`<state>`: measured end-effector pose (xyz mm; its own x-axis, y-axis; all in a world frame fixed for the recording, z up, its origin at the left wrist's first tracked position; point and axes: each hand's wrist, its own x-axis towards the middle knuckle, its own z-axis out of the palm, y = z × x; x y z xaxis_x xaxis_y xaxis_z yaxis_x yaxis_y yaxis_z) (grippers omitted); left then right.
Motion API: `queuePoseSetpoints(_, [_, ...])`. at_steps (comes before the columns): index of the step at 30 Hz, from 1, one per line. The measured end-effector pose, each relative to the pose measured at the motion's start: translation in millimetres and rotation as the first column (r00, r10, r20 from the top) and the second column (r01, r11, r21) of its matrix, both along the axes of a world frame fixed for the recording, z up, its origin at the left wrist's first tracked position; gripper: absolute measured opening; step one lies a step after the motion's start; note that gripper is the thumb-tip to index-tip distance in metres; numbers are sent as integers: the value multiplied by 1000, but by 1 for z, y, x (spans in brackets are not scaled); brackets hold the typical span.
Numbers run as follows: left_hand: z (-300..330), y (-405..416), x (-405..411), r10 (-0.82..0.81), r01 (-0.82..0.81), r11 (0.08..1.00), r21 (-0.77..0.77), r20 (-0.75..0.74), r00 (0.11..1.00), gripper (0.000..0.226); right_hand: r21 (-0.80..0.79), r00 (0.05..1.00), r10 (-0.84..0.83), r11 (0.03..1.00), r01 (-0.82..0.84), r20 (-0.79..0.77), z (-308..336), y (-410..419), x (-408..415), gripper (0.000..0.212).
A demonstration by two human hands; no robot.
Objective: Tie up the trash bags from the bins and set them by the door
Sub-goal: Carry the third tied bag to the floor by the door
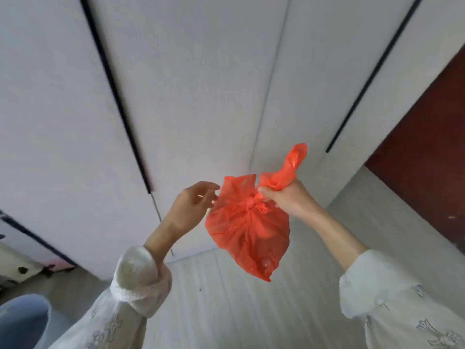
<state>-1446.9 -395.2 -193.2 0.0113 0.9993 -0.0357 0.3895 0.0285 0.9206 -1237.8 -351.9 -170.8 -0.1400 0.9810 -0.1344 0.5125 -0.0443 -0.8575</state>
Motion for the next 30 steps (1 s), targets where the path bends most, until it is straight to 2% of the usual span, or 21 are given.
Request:
queuePoseSetpoints(7, [15,87,215,-322,323,945,-53,41,946,19,56,922,-381,921,385,-71,11,30,222,23])
queuePoseSetpoints(9, [14,118,267,-376,379,924,-55,44,925,21,40,877,-476,877,479,-59,5,43,278,23])
queuePoseSetpoints(11, [8,149,319,-430,432,900,-52,52,901,20,51,846,-533,844,534,-32,-4,60,331,34])
queuePoseSetpoints(13, [-1,181,370,-466,471,879,-69,79,881,19,42,808,-589,807,588,6,-13,79,383,26])
queuePoseSetpoints(15, [-13,214,420,-494,502,860,-90,97,864,19,25,786,-615,788,615,58,-19,105,431,17])
queuePoseSetpoints(18, [-31,269,489,-531,538,835,-116,92,843,19,-24,791,-600,795,606,120,-27,149,498,30])
queuePoseSetpoints(24, [-33,390,626,-568,570,816,-100,45,822,20,-87,767,-637,762,641,79,-32,245,616,26])
queuePoseSetpoints(30, [-48,482,746,-595,591,791,-158,28,803,25,-121,741,-671,734,669,30,-33,347,733,25])
